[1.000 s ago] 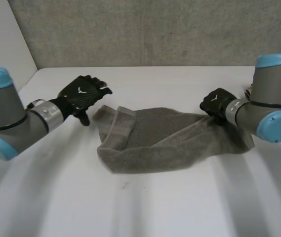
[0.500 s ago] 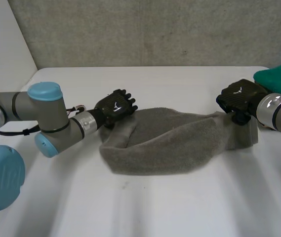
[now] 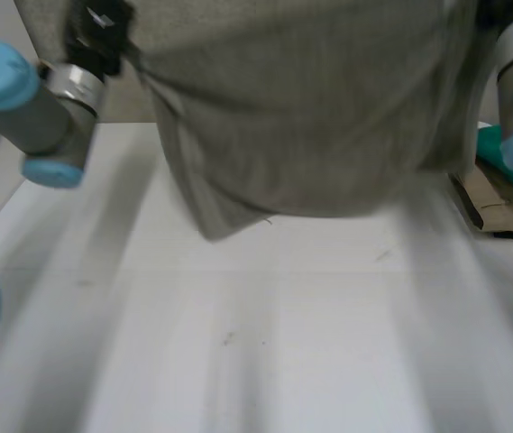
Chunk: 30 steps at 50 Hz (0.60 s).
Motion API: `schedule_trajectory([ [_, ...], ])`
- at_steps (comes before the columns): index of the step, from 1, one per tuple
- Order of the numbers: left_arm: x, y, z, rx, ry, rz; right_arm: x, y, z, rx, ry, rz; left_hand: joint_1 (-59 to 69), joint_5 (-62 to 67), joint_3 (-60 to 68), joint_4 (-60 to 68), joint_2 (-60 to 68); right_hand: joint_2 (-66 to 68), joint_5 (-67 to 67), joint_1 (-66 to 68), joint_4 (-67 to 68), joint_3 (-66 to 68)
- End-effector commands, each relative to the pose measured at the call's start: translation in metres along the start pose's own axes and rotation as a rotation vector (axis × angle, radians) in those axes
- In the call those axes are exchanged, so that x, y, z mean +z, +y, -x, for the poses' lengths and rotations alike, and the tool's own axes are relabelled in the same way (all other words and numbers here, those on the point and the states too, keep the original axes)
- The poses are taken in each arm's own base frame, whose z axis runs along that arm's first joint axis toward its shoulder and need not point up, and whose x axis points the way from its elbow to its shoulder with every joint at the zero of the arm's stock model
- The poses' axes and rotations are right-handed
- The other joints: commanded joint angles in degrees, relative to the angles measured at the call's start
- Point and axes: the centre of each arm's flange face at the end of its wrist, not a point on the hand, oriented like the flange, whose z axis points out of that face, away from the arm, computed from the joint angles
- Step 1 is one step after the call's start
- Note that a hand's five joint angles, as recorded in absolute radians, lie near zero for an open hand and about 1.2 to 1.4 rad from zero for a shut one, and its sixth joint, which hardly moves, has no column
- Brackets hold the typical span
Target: Fold the laundry.
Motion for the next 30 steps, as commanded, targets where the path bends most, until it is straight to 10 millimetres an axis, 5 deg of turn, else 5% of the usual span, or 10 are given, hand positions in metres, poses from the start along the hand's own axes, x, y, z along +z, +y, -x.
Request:
schedule_trajectory([
  [1, -0.013, 0.001, 0.057, -0.035, -0.085, 0.153, -0.014, -0.017, -0.003, 0.051, 0.009, -0.052, 12.6, 13.6, 12.0, 11.5, 11.5, 12.8, 13.9, 15.6, 11.5, 12.0],
  [10, -0.083, 0.038, 0.036, -0.127, 0.026, 0.415, -0.067, 0.057, 0.019, 0.013, -0.166, 0.171, 12.6, 13.6, 12.0, 11.5, 11.5, 12.8, 13.9, 15.6, 11.5, 12.0],
  [19, -0.182, 0.066, -0.027, -0.287, 0.251, 0.704, -0.18, 0.155, 0.064, -0.04, -0.5, 0.548, 12.6, 13.6, 12.0, 11.5, 11.5, 12.8, 13.9, 15.6, 11.5, 12.0],
  [23, -0.203, 0.072, -0.033, -0.296, 0.276, 0.786, -0.202, 0.171, 0.069, -0.121, -0.562, 0.612, 12.6, 13.6, 12.0, 11.5, 11.5, 12.8, 13.9, 15.6, 11.5, 12.0],
  [29, -0.208, 0.07, -0.022, -0.297, 0.256, 0.836, -0.202, 0.165, 0.062, -0.17, -0.575, 0.634, 12.6, 13.6, 12.0, 11.5, 11.5, 12.8, 13.9, 15.6, 11.5, 12.0],
  [30, -0.207, 0.067, -0.019, -0.302, 0.254, 0.83, -0.201, 0.159, 0.06, -0.167, -0.58, 0.641, 8.2, 9.1, 7.5, 7.0, 7.0, -3.4, -2.3, -0.6, -4.6, -4.2],
])
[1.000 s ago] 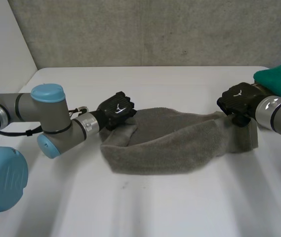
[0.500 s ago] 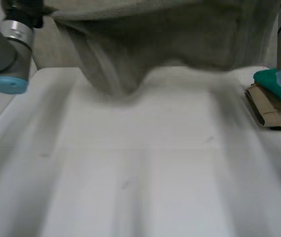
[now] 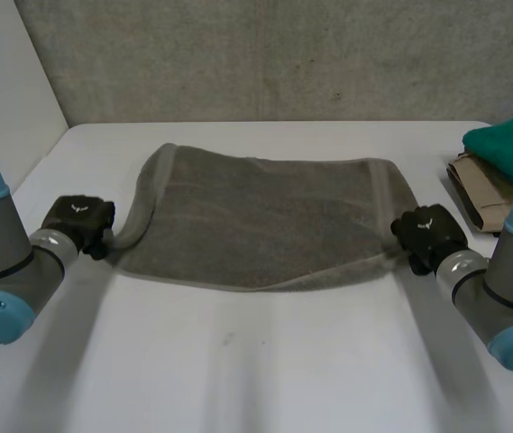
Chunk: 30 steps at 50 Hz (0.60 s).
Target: Fold the laundry.
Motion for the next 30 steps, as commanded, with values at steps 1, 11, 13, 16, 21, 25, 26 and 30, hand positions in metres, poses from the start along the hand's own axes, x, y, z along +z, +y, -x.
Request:
schedule_trajectory([
  [1, -0.01, -0.007, 0.009, -0.013, -0.014, 0.016, -0.01, -0.011, -0.008, -0.035, -0.001, 0.031, -0.2, 0.7, -1.0, -1.4, -1.4, -10.9, -10.8, -8.1, -12.3, -11.9],
  [11, -0.024, -0.028, 0.021, -0.013, 0.032, -0.086, -0.028, -0.055, -0.035, -0.008, 0.007, 0.005, -42.2, -41.2, -43.0, -43.3, -43.4, -44.8, -44.6, -41.9, -46.2, -45.8],
  [13, -0.026, -0.032, 0.024, -0.007, 0.044, -0.121, -0.03, -0.063, -0.039, -0.006, -0.033, 0.015, -43.0, -42.1, -43.8, -44.2, -44.3, -45.6, -45.5, -42.8, -47.0, -46.6],
  [16, -0.027, -0.033, 0.026, 0.019, 0.072, -0.157, -0.028, -0.068, -0.041, -0.007, -0.107, 0.047, -44.7, -43.7, -45.5, -45.8, -45.9, -45.6, -45.5, -42.8, -47.0, -46.6],
  [21, -0.028, -0.023, 0.031, 0.13, 0.118, -0.177, -0.02, -0.071, -0.04, -0.03, -0.22, 0.113, -45.2, -44.3, -46.0, -46.4, -46.4, -44.8, -44.7, -41.9, -46.2, -45.8],
  [25, -0.03, -0.01, 0.033, 0.232, 0.179, -0.172, -0.01, -0.068, -0.04, -0.062, -0.27, 0.18, -44.7, -43.8, -45.5, -45.9, -45.9, -42.4, -42.3, -39.6, -43.9, -43.4],
  [26, -0.03, -0.008, 0.033, 0.241, 0.189, -0.166, -0.007, -0.066, -0.038, -0.066, -0.283, 0.205, -44.7, -43.7, -45.5, -45.9, -45.9, -42.2, -42.1, -39.4, -43.7, -43.3],
  [30, -0.031, 0.004, 0.037, 0.261, 0.213, -0.121, -0.003, -0.058, -0.032, -0.063, -0.303, 0.281, -44.2, -43.2, -45.0, -45.4, -45.4, -41.6, -41.5, -38.8, -43.0, -42.6],
])
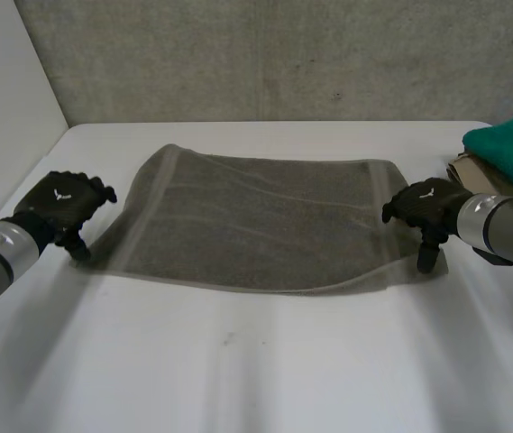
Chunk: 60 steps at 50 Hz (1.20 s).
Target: Fold the laundry.
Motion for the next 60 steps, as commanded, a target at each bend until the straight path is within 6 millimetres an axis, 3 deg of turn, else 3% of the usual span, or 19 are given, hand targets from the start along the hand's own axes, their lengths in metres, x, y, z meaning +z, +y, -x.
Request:
schedule_trajectory([
  [1, -0.005, 0.02, 0.001, 0.05, 0.064, 0.058, 0.014, 0.012, 0.009, -0.004, -0.052, 0.145, 0.9, 2.5, 1.2, 1.7, 1.6, 3.5, 5.3, 3.7, 4.6, 3.8],
  [3, -0.005, 0.023, 0.003, 0.042, 0.057, 0.07, 0.013, 0.016, 0.012, 0.004, -0.059, 0.17, 0.9, 2.5, 1.2, 1.7, 1.6, 12.0, 13.9, 12.3, 13.1, 12.4],
  [4, -0.004, 0.024, 0.007, 0.035, 0.046, 0.073, 0.012, 0.02, 0.014, 0.007, -0.063, 0.194, 0.9, 2.5, 1.2, 1.7, 1.6, 29.9, 31.7, 30.1, 31.0, 30.2],
  [8, -0.002, 0.027, 0.01, 0.006, 0.036, 0.081, 0.011, 0.023, 0.014, 0.011, -0.039, 0.187, 0.9, 2.5, 1.2, 1.7, 1.6, 57.0, 58.8, 57.2, 58.0, 57.3],
  [11, -0.001, 0.027, 0.012, -0.006, 0.03, 0.079, 0.009, 0.023, 0.012, 0.028, -0.012, 0.166, 1.2, 2.8, 1.6, 2.1, 1.9, 57.0, 58.8, 57.3, 58.1, 57.3],
  [16, 0.001, 0.024, 0.014, -0.037, 0.021, 0.066, -0.011, 0.02, 0.007, 0.072, 0.057, 0.108, 0.4, 2.0, 0.7, 1.2, 1.1, 57.0, 58.8, 57.3, 58.1, 57.3],
  [20, 0.003, 0.022, 0.017, -0.043, 0.012, 0.052, -0.026, 0.023, 0.012, 0.119, 0.079, 0.065, -0.1, 1.5, 0.2, 0.7, 0.6, 24.3, 26.1, 24.5, 25.3, 24.6],
  [22, 0.004, 0.021, 0.018, -0.045, 0.009, 0.051, -0.03, 0.027, 0.017, 0.138, 0.081, 0.051, -0.1, 1.5, 0.2, 0.7, 0.6, 15.3, 17.2, 15.6, 16.4, 15.7],
  [28, 0.005, 0.022, 0.017, -0.076, 0.015, 0.063, -0.036, 0.052, 0.037, 0.199, 0.101, 0.034, -0.1, 1.5, 0.2, 0.7, 0.6, 3.7, 5.5, 3.9, 4.8, 4.0],
  [42, 0.007, 0.018, 0.008, -0.082, 0.031, 0.057, -0.007, 0.079, 0.057, 0.213, 0.172, -0.043, -0.1, 1.5, 0.2, 0.7, 0.6, 9.7, 11.5, 10.0, 10.8, 10.1],
  [51, 0.006, 0.018, 0.011, -0.096, 0.02, 0.06, 0.013, 0.077, 0.043, 0.185, 0.242, -0.104, 0.1, 1.7, 0.4, 0.9, 0.7, 20.0, 21.8, 20.2, 21.0, 20.3],
  [60, 0.005, 0.019, 0.012, -0.108, 0.014, 0.065, 0.018, 0.064, 0.029, 0.168, 0.275, -0.152, 0.6, 2.2, 0.9, 1.4, 1.2, 21.8, 23.7, 22.1, 22.9, 22.2],
])
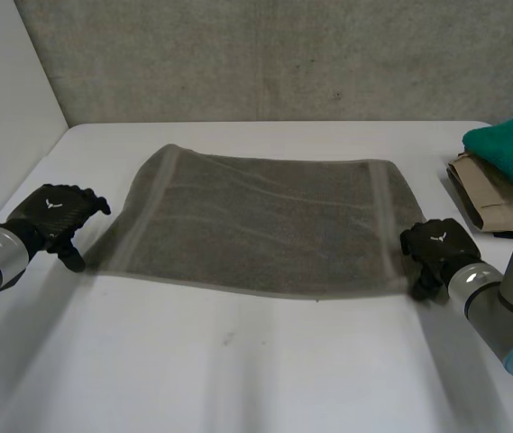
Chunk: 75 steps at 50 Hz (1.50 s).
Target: Fold the laundry.
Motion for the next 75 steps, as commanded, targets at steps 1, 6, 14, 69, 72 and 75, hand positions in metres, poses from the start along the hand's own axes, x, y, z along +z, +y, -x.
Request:
schedule_trajectory([
  [1, 0.0, 0.002, 0.001, -0.01, -0.001, 0.006, 0.007, -0.012, -0.006, -0.01, 0.018, -0.04, 0.7, 2.3, 1.1, 1.6, 1.4, 7.8, 9.4, 7.1, 7.1, 6.9],
  [6, 0.001, 0.004, -0.001, -0.012, 0.007, 0.011, 0.011, -0.017, -0.007, -0.016, 0.02, -0.059, 0.9, 2.5, 1.2, 1.7, 1.6, 23.9, 25.5, 23.2, 23.2, 23.0],
  [14, 0.003, 0.012, -0.01, -0.022, 0.042, 0.029, 0.003, -0.027, -0.01, 0.012, 0.014, -0.052, 5.1, 6.7, 5.4, 5.9, 5.8, 42.8, 44.4, 42.1, 42.1, 41.9],
  [69, 0.089, 0.024, -0.028, 0.157, 0.035, -0.04, -0.001, -0.015, -0.006, 0.029, -0.018, 0.02, 37.9, 39.5, 38.2, 38.7, 38.5, 42.8, 44.4, 42.1, 42.1, 41.9],
  [72, 0.089, 0.02, -0.028, 0.159, 0.036, -0.051, -0.001, -0.015, -0.007, 0.029, -0.013, 0.018, 57.5, 59.1, 57.8, 58.4, 58.2, 42.8, 44.4, 42.1, 42.1, 41.9],
  [75, 0.086, 0.015, -0.025, 0.163, 0.018, -0.05, -0.002, -0.018, -0.009, 0.026, -0.01, 0.012, 57.6, 59.2, 57.9, 58.4, 58.3, 42.8, 44.4, 42.1, 42.1, 41.9],
])
